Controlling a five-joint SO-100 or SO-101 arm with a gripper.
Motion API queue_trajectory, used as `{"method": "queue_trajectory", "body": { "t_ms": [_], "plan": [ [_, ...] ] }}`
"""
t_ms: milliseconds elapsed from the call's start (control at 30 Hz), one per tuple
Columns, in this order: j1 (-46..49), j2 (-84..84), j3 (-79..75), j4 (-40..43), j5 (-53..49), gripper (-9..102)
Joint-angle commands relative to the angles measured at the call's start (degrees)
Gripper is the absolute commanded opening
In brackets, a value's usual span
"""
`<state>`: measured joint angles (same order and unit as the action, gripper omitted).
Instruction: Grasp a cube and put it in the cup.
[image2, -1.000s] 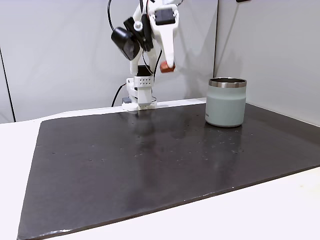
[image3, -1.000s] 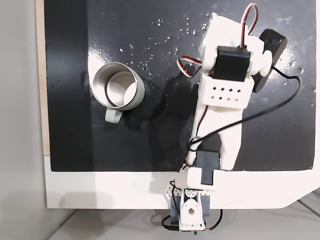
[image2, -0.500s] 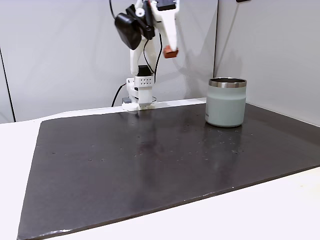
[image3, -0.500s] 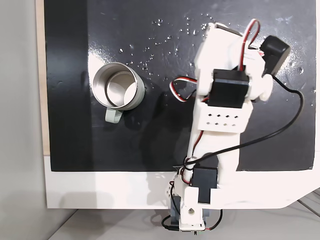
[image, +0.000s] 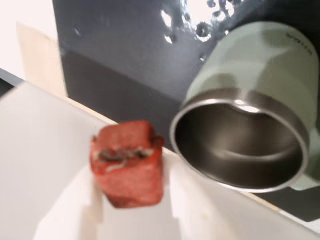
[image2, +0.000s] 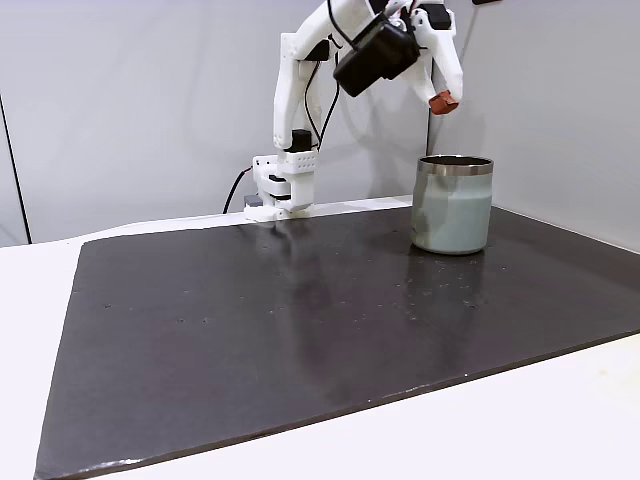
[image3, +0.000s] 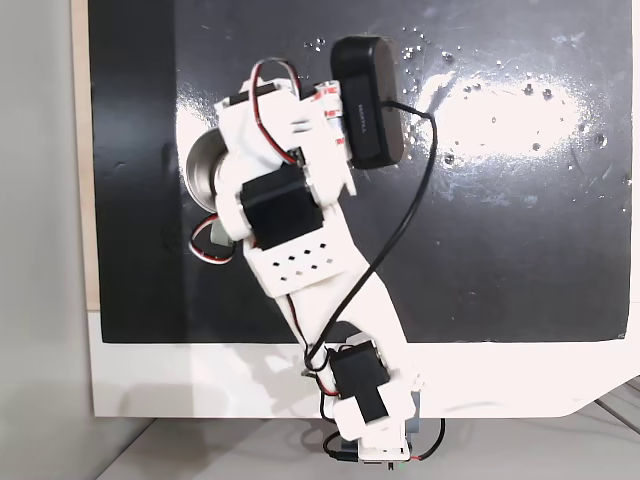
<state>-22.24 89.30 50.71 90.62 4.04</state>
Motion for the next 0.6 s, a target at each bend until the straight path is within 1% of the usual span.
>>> {"method": "queue_trajectory", "body": {
  "t_ms": [0, 267, 433, 567],
  "plan": [
    [-4.8, 0.4, 0.5, -1.1, -2.5, 0],
    [-11.3, -3.9, 1.9, 1.1, -6.4, 0],
    [-13.3, -5.0, 3.2, 3.3, -7.8, 0],
    [-13.7, -3.8, 5.8, 3.5, -8.1, 0]
  ]
}}
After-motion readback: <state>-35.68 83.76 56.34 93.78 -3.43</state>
